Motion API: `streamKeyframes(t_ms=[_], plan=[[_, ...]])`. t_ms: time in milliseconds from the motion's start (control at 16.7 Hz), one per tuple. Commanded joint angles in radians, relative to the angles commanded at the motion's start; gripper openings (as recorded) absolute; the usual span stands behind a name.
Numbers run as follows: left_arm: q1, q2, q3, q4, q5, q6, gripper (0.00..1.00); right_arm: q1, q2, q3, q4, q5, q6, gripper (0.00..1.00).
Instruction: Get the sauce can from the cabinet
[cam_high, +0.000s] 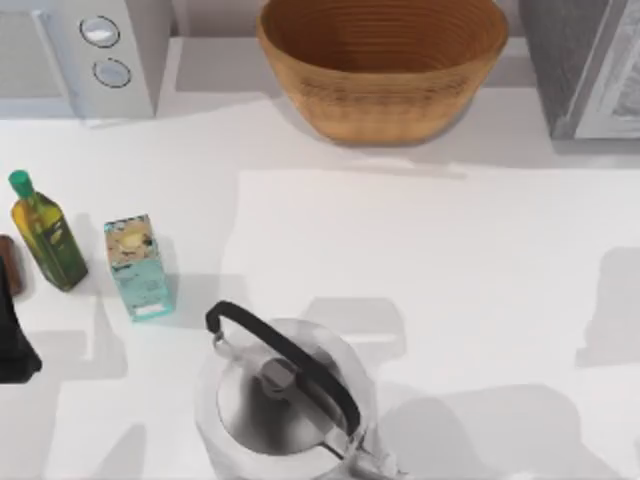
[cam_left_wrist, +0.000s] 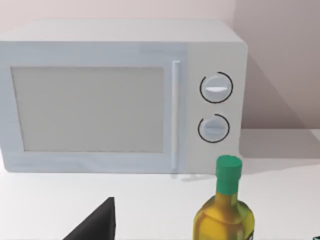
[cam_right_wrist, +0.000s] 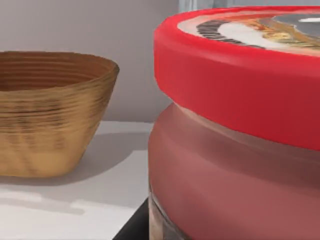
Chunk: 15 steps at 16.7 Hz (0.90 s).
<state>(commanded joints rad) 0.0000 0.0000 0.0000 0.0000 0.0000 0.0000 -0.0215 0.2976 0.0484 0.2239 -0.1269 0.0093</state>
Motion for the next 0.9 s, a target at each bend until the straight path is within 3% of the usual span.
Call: streamKeyframes(t_ms=[900], plan=[[0.000,0.000,0.000,0.000,0.000,0.000,1.00,-0.064,0.672,0.133,0.548,-0.294,0.003,0.00]])
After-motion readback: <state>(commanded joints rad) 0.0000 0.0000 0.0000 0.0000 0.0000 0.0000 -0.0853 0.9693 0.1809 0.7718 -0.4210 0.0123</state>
